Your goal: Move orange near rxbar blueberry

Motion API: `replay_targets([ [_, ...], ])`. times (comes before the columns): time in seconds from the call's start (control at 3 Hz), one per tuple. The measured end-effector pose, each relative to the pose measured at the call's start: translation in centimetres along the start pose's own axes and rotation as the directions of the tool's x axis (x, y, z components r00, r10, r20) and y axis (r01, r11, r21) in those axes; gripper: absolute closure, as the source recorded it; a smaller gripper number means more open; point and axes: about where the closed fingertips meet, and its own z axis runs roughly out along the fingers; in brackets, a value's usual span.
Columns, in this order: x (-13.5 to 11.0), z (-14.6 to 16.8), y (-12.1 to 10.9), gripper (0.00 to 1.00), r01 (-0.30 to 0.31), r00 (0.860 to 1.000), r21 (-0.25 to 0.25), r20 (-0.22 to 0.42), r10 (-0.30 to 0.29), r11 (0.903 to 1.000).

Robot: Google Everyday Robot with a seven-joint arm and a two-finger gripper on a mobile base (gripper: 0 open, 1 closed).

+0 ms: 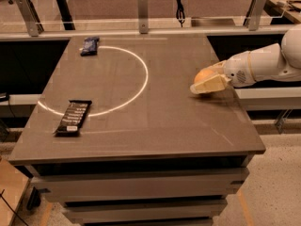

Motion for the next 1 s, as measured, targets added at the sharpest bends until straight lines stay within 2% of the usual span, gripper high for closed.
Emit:
replay_targets([
  [0.33,-1.1,0.1,0.5,0.64,0.011,1.000,-0.008,0.001,-0.011,0.9999],
  [0.67,-5.0,-0.6,1.9,0.87,0.078,0.997,-0.031,0.015,-0.078,0.9965],
  [1.0,-5.3,-0.5,2.0,1.00,0.083,0.996,-0.036,0.016,-0.083,0.9959],
])
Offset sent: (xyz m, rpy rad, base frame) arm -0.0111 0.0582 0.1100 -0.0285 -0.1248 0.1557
